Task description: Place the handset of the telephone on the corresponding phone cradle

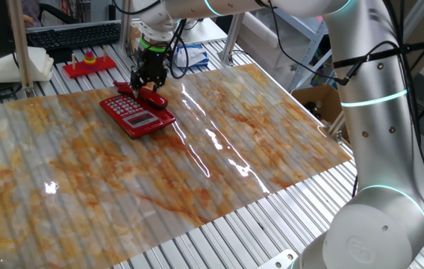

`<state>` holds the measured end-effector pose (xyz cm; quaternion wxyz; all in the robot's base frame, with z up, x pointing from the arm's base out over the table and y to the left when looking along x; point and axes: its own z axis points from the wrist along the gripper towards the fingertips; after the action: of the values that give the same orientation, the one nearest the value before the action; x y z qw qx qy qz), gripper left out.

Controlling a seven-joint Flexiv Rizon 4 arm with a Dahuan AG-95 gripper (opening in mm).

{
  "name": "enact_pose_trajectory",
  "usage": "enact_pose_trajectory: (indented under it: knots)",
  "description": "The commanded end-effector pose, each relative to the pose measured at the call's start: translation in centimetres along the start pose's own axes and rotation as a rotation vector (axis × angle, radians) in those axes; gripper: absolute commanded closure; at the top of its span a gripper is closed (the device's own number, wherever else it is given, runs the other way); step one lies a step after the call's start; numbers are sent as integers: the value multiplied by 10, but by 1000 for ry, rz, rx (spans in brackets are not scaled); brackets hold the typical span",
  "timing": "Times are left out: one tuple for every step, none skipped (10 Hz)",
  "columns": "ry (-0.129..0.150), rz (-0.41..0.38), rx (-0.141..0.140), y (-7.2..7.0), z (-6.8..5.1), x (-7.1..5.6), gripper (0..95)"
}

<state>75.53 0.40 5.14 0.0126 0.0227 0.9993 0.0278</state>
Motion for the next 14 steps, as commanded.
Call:
enact_pose_trajectory:
  knots:
    - [1, 6, 1, 0, 0, 0, 380]
    - [1, 7, 0, 0, 0, 1, 570]
    - [1, 7, 0, 0, 0, 1, 570]
    - [1, 9, 0, 0, 0, 1, 950]
    - [5, 11, 0, 0, -1, 1, 950]
    - [8, 10, 0, -1, -3, 1, 950]
    - [10, 7, 0, -1, -4, 2, 950]
    - [10, 2, 2, -1, -6, 6, 950]
    - [10, 1, 4, 0, -7, 10, 950]
    - [10, 1, 9, 1, -7, 15, 950]
    - [10, -5, 19, 2, -9, 22, 950]
    - [12, -18, 29, 2, -11, 24, 950]
    - [29, -35, 37, -1, -18, 27, 950]
    - [30, -47, 44, -2, -20, 28, 950]
